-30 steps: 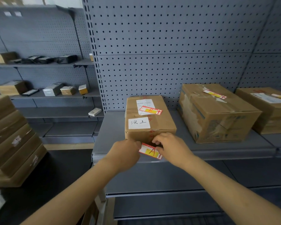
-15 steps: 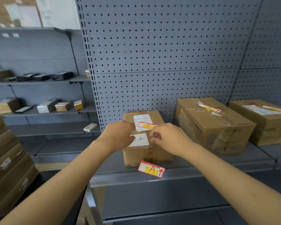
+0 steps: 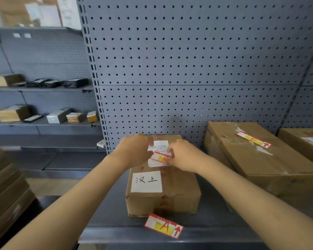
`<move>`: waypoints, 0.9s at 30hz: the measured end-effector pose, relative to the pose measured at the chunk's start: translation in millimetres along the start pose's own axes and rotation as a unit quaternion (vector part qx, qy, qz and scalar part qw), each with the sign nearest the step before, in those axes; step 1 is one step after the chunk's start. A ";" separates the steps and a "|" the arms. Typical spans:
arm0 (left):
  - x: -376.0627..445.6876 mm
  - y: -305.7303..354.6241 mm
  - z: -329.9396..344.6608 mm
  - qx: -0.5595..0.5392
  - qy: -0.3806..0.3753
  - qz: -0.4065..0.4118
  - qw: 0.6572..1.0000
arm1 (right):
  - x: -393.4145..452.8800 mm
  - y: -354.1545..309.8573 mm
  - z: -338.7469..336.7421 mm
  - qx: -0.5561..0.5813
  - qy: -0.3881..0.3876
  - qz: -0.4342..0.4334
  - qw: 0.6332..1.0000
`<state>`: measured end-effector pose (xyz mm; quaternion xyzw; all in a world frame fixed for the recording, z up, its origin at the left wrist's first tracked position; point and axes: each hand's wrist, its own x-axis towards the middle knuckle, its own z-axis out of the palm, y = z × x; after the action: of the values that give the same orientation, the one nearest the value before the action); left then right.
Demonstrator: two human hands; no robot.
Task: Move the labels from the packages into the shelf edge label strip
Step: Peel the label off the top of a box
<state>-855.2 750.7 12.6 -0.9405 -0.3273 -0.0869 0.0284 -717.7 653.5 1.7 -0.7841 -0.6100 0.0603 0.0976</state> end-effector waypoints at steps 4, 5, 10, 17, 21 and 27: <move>11.7 -5.5 5.0 0.007 -0.007 0.004 1.000 | 11.3 1.3 1.0 0.035 -0.058 0.010 0.998; 14.1 -7.0 6.3 0.005 -0.008 0.004 1.000 | 13.4 1.3 0.3 0.050 -0.071 0.017 0.996; 19.9 -11.0 8.2 -0.019 -0.003 0.019 1.000 | 22.9 -0.7 -5.2 0.099 -0.110 0.064 0.987; 14.8 -15.6 14.8 -0.042 0.007 0.048 0.998 | 18.7 -2.9 -6.1 0.151 -0.072 0.084 0.982; 2.2 -7.9 18.0 -0.086 0.036 0.089 0.992 | 4.9 -2.8 1.6 0.137 0.028 0.080 0.987; -24.7 18.9 19.2 -0.129 0.075 0.140 0.979 | -42.2 7.7 4.2 0.163 0.107 0.083 0.977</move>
<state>-859.7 722.9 -10.8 -0.9634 -0.1756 -0.1941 -0.0572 -721.8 611.1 -5.2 -0.8075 -0.5106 0.0829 0.2834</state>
